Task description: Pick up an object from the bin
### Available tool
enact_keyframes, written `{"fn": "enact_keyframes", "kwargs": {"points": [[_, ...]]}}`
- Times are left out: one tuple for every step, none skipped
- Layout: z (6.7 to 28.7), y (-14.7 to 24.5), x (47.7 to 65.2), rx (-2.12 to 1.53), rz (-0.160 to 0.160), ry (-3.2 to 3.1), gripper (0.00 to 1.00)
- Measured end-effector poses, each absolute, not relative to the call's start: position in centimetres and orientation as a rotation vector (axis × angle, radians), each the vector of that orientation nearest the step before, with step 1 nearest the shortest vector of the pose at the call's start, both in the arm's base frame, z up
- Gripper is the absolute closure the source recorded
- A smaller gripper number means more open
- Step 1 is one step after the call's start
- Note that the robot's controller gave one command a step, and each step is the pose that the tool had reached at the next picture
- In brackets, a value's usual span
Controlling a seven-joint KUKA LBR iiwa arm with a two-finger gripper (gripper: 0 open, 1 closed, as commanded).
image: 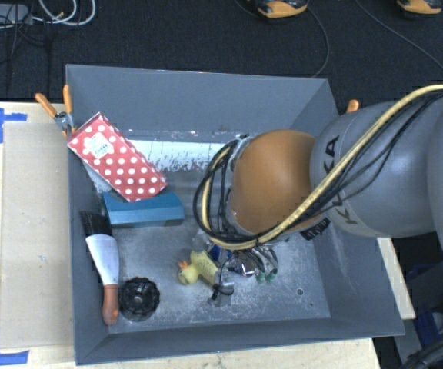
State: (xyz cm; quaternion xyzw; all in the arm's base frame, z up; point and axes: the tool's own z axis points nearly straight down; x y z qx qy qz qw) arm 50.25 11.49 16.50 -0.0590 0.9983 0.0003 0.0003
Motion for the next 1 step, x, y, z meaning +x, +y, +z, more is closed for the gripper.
{"fn": "enact_keyframes", "kwargs": {"points": [[12.6,10.56,50.08,-0.296,-0.001,3.139,0.0]]}}
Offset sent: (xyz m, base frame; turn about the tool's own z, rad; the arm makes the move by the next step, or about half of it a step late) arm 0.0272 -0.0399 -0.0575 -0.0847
